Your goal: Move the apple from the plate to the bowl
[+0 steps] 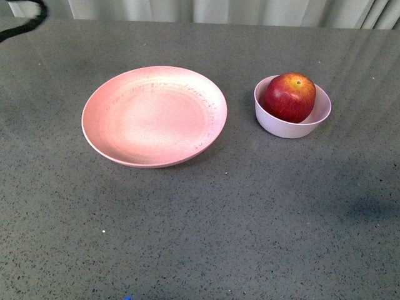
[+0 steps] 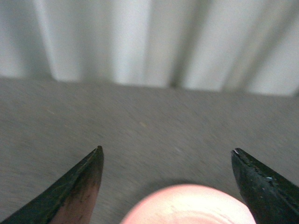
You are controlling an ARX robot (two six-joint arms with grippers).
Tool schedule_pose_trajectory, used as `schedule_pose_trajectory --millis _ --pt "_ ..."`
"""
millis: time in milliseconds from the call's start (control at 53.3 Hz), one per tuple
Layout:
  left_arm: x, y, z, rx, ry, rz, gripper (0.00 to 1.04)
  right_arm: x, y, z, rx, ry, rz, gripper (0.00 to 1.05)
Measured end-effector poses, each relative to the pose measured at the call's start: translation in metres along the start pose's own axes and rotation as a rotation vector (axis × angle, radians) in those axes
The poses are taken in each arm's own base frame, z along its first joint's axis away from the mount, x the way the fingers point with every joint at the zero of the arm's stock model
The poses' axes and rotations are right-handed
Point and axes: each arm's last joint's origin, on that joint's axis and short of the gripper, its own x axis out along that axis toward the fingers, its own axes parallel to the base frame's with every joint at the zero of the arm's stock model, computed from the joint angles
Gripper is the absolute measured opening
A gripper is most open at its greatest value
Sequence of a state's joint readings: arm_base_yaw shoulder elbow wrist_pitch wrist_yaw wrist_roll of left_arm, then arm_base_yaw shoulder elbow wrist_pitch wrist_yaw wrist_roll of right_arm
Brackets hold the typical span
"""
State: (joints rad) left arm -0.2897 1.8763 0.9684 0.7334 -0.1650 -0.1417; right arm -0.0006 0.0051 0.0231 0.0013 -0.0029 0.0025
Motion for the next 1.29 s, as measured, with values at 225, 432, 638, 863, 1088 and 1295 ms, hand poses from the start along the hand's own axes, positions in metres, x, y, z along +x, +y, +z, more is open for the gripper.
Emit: schedule_pose_trajectory --millis 225,432,638,863,1088,1295 --pt "-0.096 0.047 0.005 0.07 -0.217 0.107 0.39 0.0 0.0 0.0 0.0 0.0 -0.002 0.96" --pt "-0.135 0.063 -0.022 0.088 -0.155 0.109 0.05 0.0 0.0 0.0 0.0 0.0 -0.002 0.96" --pt "-0.164 0.07 -0.027 0.092 -0.175 0.105 0.02 0.0 0.0 0.0 0.0 0.0 -0.003 0.96" --pt "-0.191 0.077 -0.045 0.091 -0.166 0.11 0.02 0.0 0.0 0.0 0.0 0.0 -0.003 0.96" --pt "-0.217 0.086 -0.048 0.093 -0.165 0.108 0.02 0.0 0.0 0.0 0.0 0.0 -0.002 0.96" --pt "-0.235 0.084 -0.05 0.093 -0.168 0.108 0.02 0.0 0.0 0.0 0.0 0.0 -0.003 0.96"
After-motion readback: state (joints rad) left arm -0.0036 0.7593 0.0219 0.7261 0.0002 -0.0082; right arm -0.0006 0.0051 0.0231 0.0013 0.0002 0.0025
